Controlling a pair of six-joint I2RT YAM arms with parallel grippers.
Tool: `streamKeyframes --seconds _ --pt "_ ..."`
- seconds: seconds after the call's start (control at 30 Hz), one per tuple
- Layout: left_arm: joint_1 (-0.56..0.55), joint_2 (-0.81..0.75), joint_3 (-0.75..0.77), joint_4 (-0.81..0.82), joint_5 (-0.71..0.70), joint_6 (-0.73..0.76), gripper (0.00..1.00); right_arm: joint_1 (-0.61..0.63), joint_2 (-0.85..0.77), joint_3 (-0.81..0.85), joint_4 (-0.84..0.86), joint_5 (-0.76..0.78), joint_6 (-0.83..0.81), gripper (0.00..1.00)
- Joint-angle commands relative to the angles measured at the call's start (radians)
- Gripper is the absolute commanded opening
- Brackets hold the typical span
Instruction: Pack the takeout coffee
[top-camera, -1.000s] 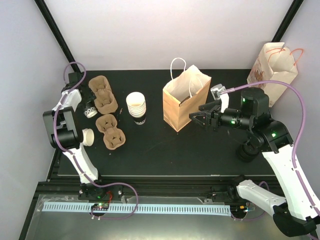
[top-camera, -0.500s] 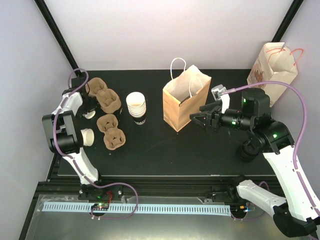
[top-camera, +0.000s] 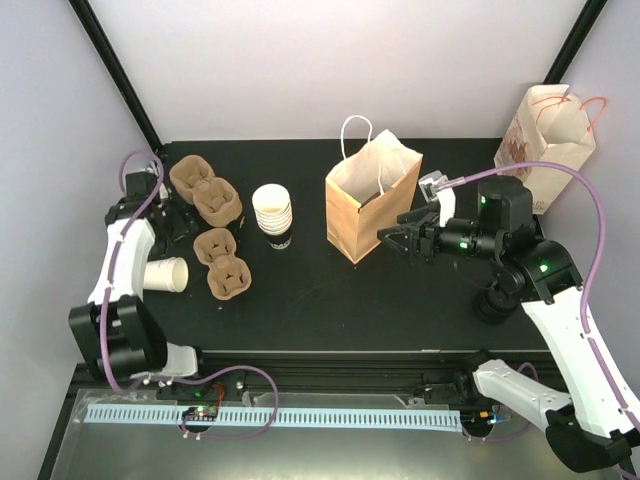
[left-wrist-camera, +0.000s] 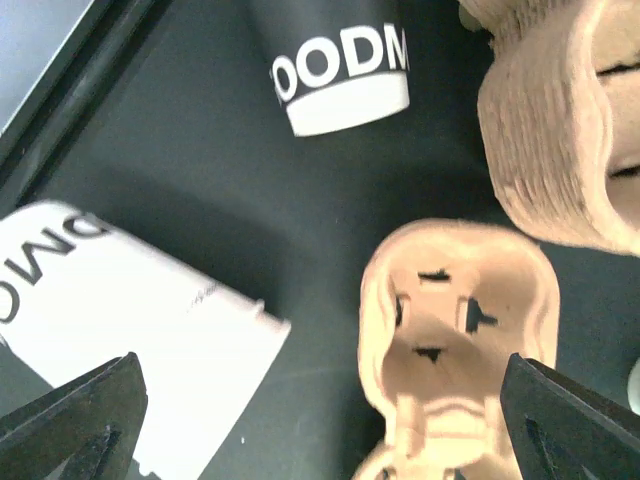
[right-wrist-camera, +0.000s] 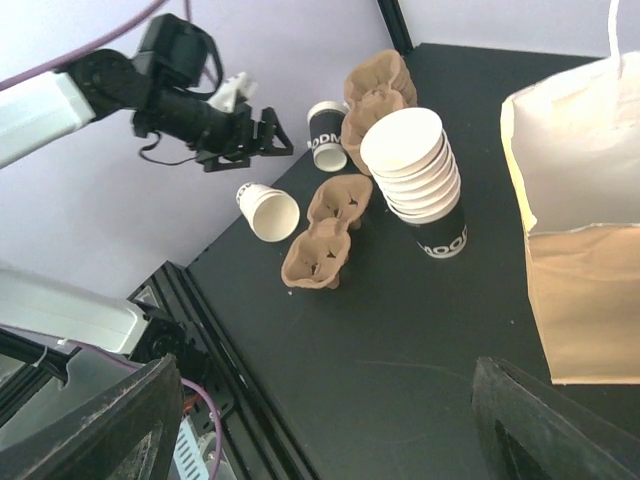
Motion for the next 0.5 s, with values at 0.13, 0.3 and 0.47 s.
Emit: streamKeyframes --seconds 0.13,0.3,0.47 --pt "0.029 -0.281 -0.148 -0.080 0.114 -0.147 0.99 0.003 0.004 -0.078 0.040 -0.011 -0.006 0.81" --pt "0.068 -0.392 -0.252 -0.037 0.104 -0.243 0.99 0.003 0.009 -0.116 0.044 -0.015 -0.008 0.81" --pt "0.134 -0.396 -0.313 0.059 0.128 -0.272 0.99 0.003 0.016 -0.120 0.038 -0.012 -0.006 0.81"
